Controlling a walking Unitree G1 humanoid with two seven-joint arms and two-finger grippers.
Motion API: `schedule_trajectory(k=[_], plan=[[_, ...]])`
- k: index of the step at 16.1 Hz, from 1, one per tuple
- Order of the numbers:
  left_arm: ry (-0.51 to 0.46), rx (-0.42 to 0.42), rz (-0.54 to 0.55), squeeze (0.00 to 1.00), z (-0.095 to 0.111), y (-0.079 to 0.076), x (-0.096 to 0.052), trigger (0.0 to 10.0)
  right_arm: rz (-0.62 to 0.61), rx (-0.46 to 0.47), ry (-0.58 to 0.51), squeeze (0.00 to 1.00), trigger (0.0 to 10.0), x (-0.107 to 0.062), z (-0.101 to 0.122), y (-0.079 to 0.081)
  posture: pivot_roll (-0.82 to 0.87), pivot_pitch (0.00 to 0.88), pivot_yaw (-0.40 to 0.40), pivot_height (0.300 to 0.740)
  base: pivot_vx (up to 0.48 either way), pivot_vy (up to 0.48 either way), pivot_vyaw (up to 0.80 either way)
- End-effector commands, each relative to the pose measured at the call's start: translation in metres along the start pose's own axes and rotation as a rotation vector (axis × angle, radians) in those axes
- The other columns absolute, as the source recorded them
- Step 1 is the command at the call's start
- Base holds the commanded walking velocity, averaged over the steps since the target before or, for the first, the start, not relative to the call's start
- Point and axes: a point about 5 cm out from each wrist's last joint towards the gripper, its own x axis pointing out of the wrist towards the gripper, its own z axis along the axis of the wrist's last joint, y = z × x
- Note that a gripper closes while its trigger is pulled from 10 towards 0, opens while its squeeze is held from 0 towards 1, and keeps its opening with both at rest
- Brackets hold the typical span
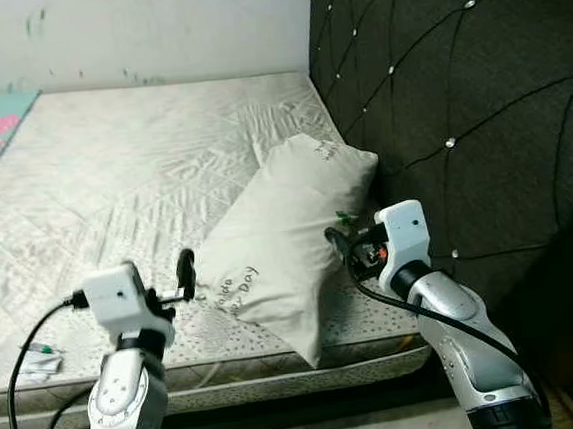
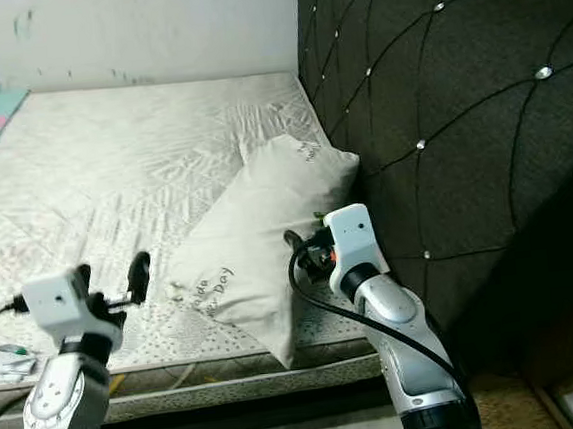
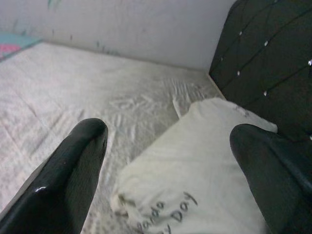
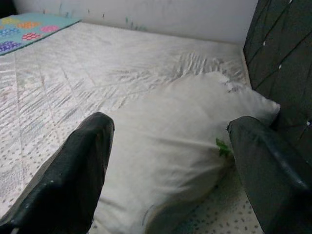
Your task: Clean up the room
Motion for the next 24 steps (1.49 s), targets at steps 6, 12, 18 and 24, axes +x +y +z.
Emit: schedule_trajectory(k=[6, 12, 18, 24], plan=[[0.024, -0.011, 0.126, 0.00, -0.015, 0.014, -0.016, 10.0, -0.232, 0.009, -0.186, 0.00, 10.0, -0.009, 0.005, -0.009, 0.01, 0.000, -0.033, 0.740, 0.000, 0.000, 0.00], [0.032, -0.034, 0.133, 0.00, -0.019, 0.020, -0.011, 10.0, -0.276, 0.075, -0.176, 0.00, 10.0, -0.029, -0.011, -0.015, -0.04, 0.000, -0.012, 0.740, 0.000, 0.000, 0.00], [0.026, -0.034, 0.130, 0.00, -0.020, 0.014, -0.010, 10.0, -0.197, 0.004, -0.153, 0.00, 10.0, -0.023, -0.010, -0.005, -0.02, 0.000, -0.038, 0.740, 0.000, 0.000, 0.40], [0.033, -0.027, 0.114, 0.00, -0.019, 0.014, -0.011, 10.0, -0.182, 0.026, -0.169, 0.00, 10.0, -0.022, -0.008, -0.003, -0.02, 0.000, -0.030, 0.740, 0.000, 0.000, 0.65]])
